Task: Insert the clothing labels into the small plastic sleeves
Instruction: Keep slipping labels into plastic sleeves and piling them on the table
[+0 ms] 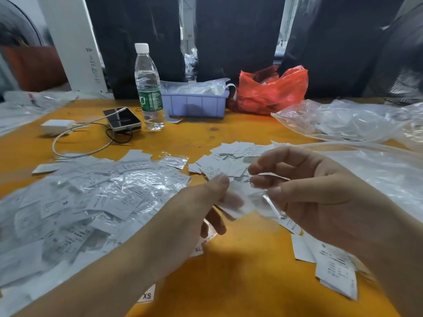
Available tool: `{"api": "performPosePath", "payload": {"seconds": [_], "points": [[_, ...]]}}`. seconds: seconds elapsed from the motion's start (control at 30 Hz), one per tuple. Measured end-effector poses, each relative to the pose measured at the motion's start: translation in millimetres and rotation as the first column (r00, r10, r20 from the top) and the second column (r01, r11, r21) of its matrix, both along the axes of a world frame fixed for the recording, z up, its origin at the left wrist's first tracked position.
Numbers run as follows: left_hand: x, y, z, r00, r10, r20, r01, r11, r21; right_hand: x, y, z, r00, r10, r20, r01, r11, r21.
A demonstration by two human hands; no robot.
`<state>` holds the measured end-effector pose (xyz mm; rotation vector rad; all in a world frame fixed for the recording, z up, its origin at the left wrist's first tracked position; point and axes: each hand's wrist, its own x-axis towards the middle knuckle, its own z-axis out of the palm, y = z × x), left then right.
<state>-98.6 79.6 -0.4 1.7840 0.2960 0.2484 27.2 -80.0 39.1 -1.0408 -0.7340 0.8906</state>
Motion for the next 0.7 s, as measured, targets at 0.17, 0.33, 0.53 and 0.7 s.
{"api": "performPosePath", "payload": {"seconds": [0.17,0.33,0.53,0.7], "points": [[0.7,-0.7,4.9,0.997,-0.054,0.05,0.058,0.995,-0.08,3.0,2.7,-4.7,0.998,-0.031,0.046,0.034,0.997,-0.071],[-0.5,-0.1,3.8,0.996,0.012,0.094,-0.009,1.0,-0.029,6.2,5.3,-10.4,0.982,-0.052,0.184,0.086,0.979,-0.187],[-6.4,-4.1,6.5,0.984,-0.005,0.176,-0.026,0.985,0.171,0.2,10.0,-17.2,0.978,0.073,0.196,-0.009,0.951,-0.308],[-7.1,-7.7,7.1,0.98,-0.134,0.15,0.111,0.982,0.151,1.0,9.1,-16.5,0.989,0.12,0.087,-0.094,0.961,-0.259]]}}
